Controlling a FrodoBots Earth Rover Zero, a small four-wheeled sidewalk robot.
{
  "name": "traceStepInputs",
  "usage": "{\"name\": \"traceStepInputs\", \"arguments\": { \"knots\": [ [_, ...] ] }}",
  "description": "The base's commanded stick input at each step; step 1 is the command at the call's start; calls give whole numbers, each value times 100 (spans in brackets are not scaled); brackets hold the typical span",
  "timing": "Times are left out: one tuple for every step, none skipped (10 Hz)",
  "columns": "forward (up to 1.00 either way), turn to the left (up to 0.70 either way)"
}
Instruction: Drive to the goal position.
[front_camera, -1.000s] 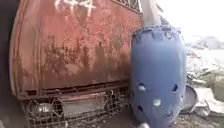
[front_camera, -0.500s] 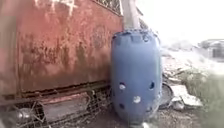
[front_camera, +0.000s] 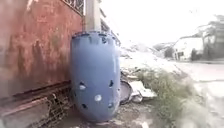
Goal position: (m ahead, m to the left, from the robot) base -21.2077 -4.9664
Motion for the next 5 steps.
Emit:
{"name": "traceStepInputs", "arguments": {
  "knots": [
    [-4,-47],
    [-4,-47],
    [-4,-47],
    [-4,-47],
    [-4,-47]
  ]
}}
